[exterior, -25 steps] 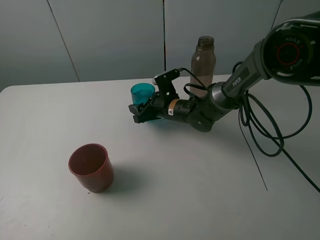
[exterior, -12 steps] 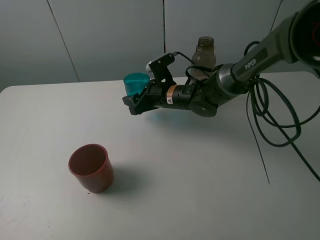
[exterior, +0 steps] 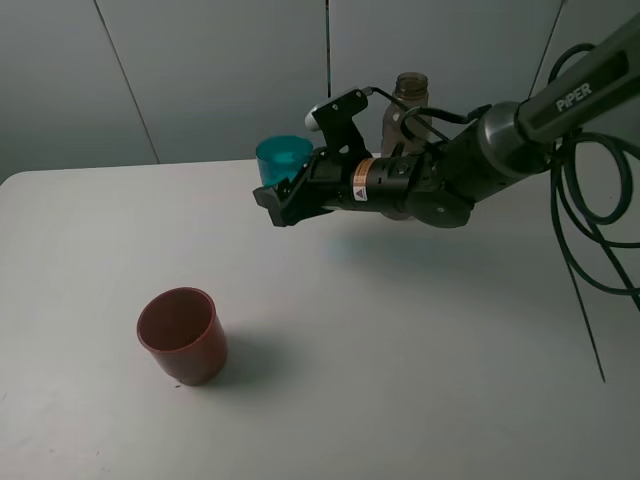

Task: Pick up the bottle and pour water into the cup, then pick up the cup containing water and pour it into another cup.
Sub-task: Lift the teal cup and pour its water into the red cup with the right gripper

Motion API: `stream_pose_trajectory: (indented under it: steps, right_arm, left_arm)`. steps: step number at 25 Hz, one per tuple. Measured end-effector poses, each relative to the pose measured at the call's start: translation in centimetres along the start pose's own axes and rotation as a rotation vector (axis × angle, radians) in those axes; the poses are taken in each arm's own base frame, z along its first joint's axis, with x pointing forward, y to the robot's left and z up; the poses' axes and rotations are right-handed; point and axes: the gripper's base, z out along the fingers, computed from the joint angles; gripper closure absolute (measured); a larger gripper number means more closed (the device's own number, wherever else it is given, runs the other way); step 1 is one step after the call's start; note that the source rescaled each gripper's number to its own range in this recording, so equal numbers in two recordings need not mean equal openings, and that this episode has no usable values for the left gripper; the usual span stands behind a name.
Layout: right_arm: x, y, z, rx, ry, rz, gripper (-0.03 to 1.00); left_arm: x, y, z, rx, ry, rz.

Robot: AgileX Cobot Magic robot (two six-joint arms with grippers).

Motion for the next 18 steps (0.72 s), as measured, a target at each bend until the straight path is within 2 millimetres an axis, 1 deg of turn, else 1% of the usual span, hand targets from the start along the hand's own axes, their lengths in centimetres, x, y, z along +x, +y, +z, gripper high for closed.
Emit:
stream_pose_trajectory:
  steps: [2,6,10,14,18]
  right_arm:
    - [0.1,0.4,-1.4,0.013,0.012,-0.023,0.87]
    - [-0.2,1.1,-4.3,0.044,0.006,-0.046,0.87]
    - [-0.3,1.8,-6.8,0.071,0.003,-0.071,0.87]
    - [0.2,2.4,-8.4,0.069,0.040,-0.116,0.88]
    - [0.5,3.1,-8.7,0.029,0.078,-0.176,0.88]
  left_arm:
    - [0.0,0.0,0.0,0.000,0.000,0.000]
    - [0.0,0.0,0.0,0.000,0.000,0.000]
    - [0.0,0.0,0.0,0.000,0.000,0.000]
    - [0.0,0.0,0.0,0.000,0.000,0.000]
    - [0.0,0.0,0.0,0.000,0.000,0.000]
